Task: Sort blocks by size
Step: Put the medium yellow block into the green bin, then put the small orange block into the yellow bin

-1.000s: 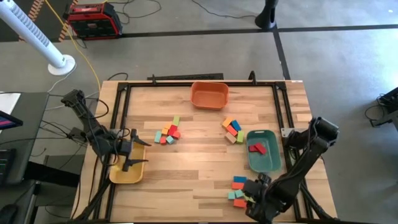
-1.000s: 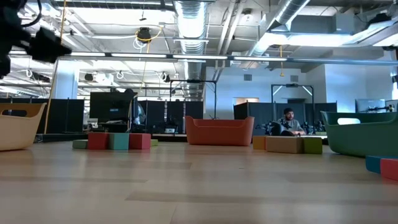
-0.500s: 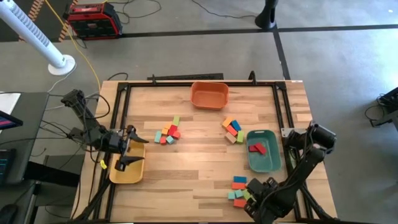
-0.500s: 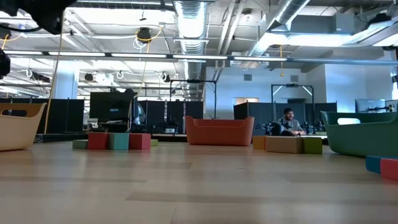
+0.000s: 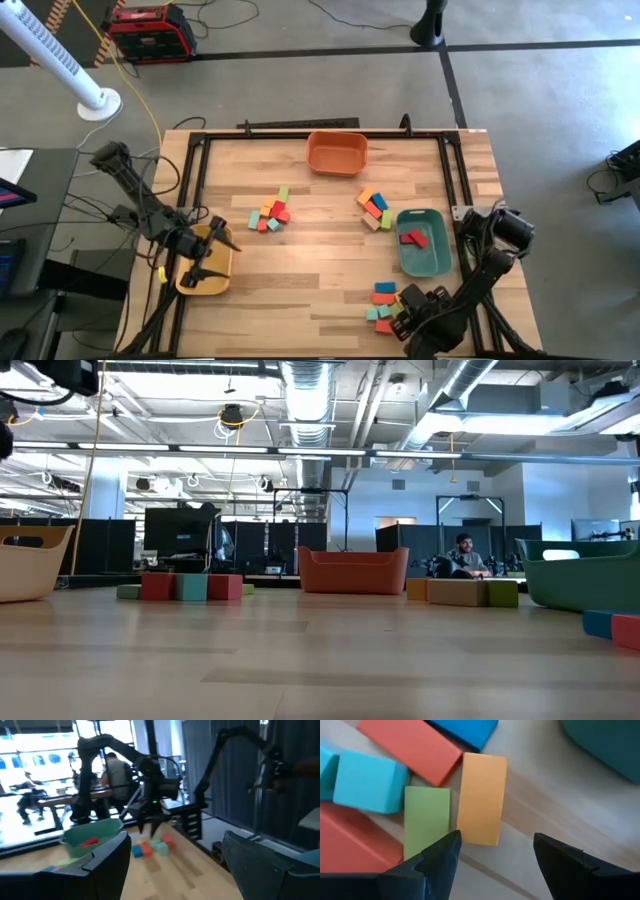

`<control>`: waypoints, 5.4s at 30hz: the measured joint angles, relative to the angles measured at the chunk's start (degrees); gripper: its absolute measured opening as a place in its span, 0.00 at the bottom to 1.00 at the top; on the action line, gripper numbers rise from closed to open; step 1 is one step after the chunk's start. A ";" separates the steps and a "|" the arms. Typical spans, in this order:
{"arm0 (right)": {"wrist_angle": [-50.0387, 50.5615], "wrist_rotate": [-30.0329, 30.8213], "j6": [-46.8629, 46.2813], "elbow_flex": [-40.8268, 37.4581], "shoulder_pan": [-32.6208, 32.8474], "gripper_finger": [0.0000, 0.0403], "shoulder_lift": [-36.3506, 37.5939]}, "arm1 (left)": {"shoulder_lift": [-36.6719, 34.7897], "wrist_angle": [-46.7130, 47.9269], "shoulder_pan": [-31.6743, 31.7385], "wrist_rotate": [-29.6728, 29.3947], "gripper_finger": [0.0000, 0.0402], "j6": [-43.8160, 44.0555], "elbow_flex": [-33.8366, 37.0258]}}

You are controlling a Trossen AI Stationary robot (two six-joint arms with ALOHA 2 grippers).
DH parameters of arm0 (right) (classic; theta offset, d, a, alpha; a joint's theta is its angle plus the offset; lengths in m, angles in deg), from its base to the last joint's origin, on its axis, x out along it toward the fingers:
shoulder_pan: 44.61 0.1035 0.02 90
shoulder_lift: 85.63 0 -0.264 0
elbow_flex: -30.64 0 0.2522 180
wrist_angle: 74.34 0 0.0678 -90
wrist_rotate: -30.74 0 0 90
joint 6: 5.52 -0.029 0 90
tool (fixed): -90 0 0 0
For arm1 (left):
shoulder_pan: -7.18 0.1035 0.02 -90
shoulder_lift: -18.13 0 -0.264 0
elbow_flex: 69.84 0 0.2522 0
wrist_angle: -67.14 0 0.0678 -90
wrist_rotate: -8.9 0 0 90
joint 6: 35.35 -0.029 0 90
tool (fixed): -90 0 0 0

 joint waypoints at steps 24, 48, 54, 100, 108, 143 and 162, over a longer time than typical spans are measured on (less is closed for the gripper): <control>-8.18 -1.05 11.08 -3.91 -9.11 0.65 -0.49 | 29.05 -5.53 8.94 -1.67 0.75 10.38 0.00; -2.42 0.99 14.00 4.14 -7.77 0.39 -0.71 | 30.05 -6.83 13.44 -1.64 0.75 9.36 0.00; 8.27 2.58 15.18 11.32 -8.57 0.39 -0.68 | 30.05 -6.55 13.44 -1.63 0.75 9.35 0.00; 3.72 10.64 1.66 -26.89 -17.93 0.41 30.18 | 30.03 26.46 29.66 0.44 0.75 18.55 -7.67; -4.03 9.42 1.09 -31.98 -17.67 0.42 30.30 | 31.23 36.79 37.27 4.59 0.70 18.87 -11.91; -4.11 29.79 16.19 -17.75 -11.44 0.79 30.28 | 54.18 40.93 45.05 14.49 0.16 10.00 -24.24; -8.86 33.78 19.26 -17.75 -7.99 0.79 30.26 | 54.12 42.32 38.86 9.45 0.28 6.35 -30.86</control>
